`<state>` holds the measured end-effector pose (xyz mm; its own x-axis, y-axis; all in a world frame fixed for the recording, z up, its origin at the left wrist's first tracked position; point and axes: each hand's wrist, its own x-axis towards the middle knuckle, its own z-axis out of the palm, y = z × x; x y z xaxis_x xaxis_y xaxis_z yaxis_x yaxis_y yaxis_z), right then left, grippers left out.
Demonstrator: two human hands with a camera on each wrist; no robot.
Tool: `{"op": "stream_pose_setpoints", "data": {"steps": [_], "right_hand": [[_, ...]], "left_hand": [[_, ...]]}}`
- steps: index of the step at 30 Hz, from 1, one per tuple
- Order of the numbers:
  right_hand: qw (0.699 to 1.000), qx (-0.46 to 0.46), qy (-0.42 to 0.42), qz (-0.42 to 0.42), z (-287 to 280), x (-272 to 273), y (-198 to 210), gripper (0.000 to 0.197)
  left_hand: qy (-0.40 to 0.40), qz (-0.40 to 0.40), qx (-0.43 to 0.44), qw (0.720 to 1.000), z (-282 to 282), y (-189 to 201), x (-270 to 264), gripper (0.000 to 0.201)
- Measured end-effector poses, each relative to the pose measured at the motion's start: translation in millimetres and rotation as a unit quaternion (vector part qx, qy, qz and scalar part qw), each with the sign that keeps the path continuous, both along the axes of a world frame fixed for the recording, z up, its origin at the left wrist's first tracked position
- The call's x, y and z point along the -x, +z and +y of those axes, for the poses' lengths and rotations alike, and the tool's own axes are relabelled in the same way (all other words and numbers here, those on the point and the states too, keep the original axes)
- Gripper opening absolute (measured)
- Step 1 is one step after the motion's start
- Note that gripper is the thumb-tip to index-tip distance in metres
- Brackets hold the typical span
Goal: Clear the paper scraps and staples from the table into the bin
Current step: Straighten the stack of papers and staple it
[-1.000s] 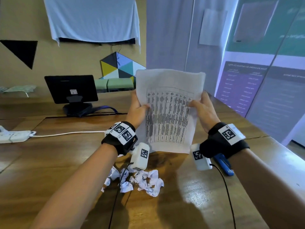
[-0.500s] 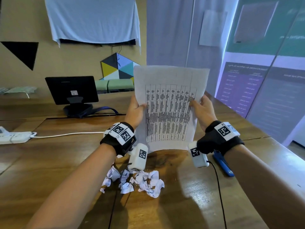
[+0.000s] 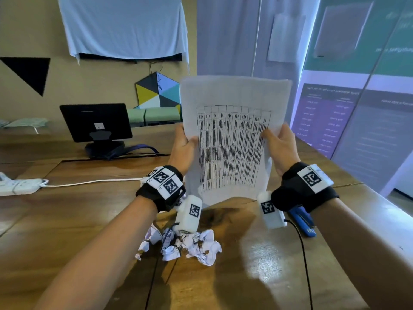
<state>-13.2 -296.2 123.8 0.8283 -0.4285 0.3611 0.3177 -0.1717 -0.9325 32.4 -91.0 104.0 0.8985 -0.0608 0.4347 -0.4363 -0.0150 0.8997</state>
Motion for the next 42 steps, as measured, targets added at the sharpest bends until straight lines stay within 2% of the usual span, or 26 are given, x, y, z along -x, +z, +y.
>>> {"op": "stream_pose_setpoints", "data": {"steps": [2, 6, 9, 11, 13, 16, 17, 19, 21, 22, 24, 25, 26, 28, 29, 32, 37, 40, 42], "right_hand": [[1.000, -0.011, -0.008, 0.002, -0.9, 1.7, -4.4, 0.022], [0.997, -0.012, -0.017, 0.077, 2.8, 10.3, -43.2, 0.039], [0.997, -0.035, -0.061, 0.007, 2.8, 13.2, -29.2, 0.061], [0.986, 0.084, -0.128, -0.073, 3.8, 14.0, -5.6, 0.079], [0.938, 0.258, -0.171, -0.156, 12.0, 20.2, 20.9, 0.091], [0.824, 0.475, -0.203, -0.235, 31.7, 29.4, 56.1, 0.095], [0.804, 0.507, -0.193, -0.245, 38.4, 31.5, 65.9, 0.094], [0.797, 0.527, -0.161, -0.248, 52.3, 33.2, 81.0, 0.091], [0.782, 0.581, -0.095, -0.204, 64.7, 30.4, 89.3, 0.087], [0.753, 0.640, -0.046, -0.145, 69.7, 26.7, 89.6, 0.084], [0.670, 0.741, 0.031, -0.024, 78.5, 15.1, 81.9, 0.079], [0.652, 0.757, 0.045, -0.004, 81.4, 10.9, 78.7, 0.079], [0.655, 0.754, 0.042, -0.009, 83.7, 10.2, 77.5, 0.079], [0.680, 0.732, 0.027, -0.046, 86.0, 9.4, 79.4, 0.078], [0.676, 0.735, 0.031, -0.042, 86.1, 9.4, 81.2, 0.077], [0.639, 0.767, 0.061, 0.012, 85.2, 8.6, 84.8, 0.073], [0.641, 0.764, 0.078, -0.012, 82.6, 5.3, 86.4, 0.071], [0.677, 0.733, 0.064, 0.022, 65.0, 5.7, 88.2, 0.062], [0.691, 0.721, 0.024, 0.049, 45.7, 7.5, 88.6, 0.046]], "left_hand": [[0.000, -0.009, -0.002, 1.000, 1.9, -5.6, -1.0, 0.024], [-0.001, 0.061, -0.018, 0.998, 4.0, -44.4, 4.6, 0.018], [-0.011, 0.064, -0.019, 0.998, 6.4, -46.3, 2.6, 0.018], [-0.013, 0.045, -0.011, 0.999, 7.5, -39.5, 0.6, 0.019], [-0.018, 0.025, 0.001, 1.000, 7.1, -31.9, -0.1, 0.023], [-0.026, 0.006, 0.019, 0.999, 5.0, -23.2, 0.7, 0.031], [-0.026, 0.004, 0.026, 0.999, 4.1, -22.0, 0.2, 0.030], [-0.019, 0.001, 0.035, 0.999, 2.2, -21.7, 0.3, 0.026], [-0.018, -0.002, 0.043, 0.999, -0.4, -22.9, -0.1, 0.024], [-0.020, -0.004, 0.045, 0.999, -1.6, -23.1, -0.4, 0.024], [-0.015, -0.013, 0.043, 0.999, -2.5, -23.3, 0.2, 0.025], [-0.010, -0.017, 0.038, 0.999, -2.5, -22.8, 0.6, 0.024], [-0.006, -0.019, 0.033, 0.999, -2.2, -22.4, 0.8, 0.024], [-0.003, -0.020, 0.029, 0.999, -1.4, -21.8, 0.5, 0.022], [-0.003, -0.020, 0.028, 0.999, -1.6, -21.2, 1.4, 0.021], [-0.006, -0.020, 0.027, 0.999, -1.6, -19.0, 2.8, 0.024], [0.007, -0.072, 0.014, 0.997, 0.2, -12.6, 1.9, 0.020], [0.005, -0.071, 0.006, 0.997, 2.3, -11.0, 0.6, 0.018], [-0.004, -0.061, -0.006, 0.998, 4.1, -10.4, -0.3, 0.018]]}}
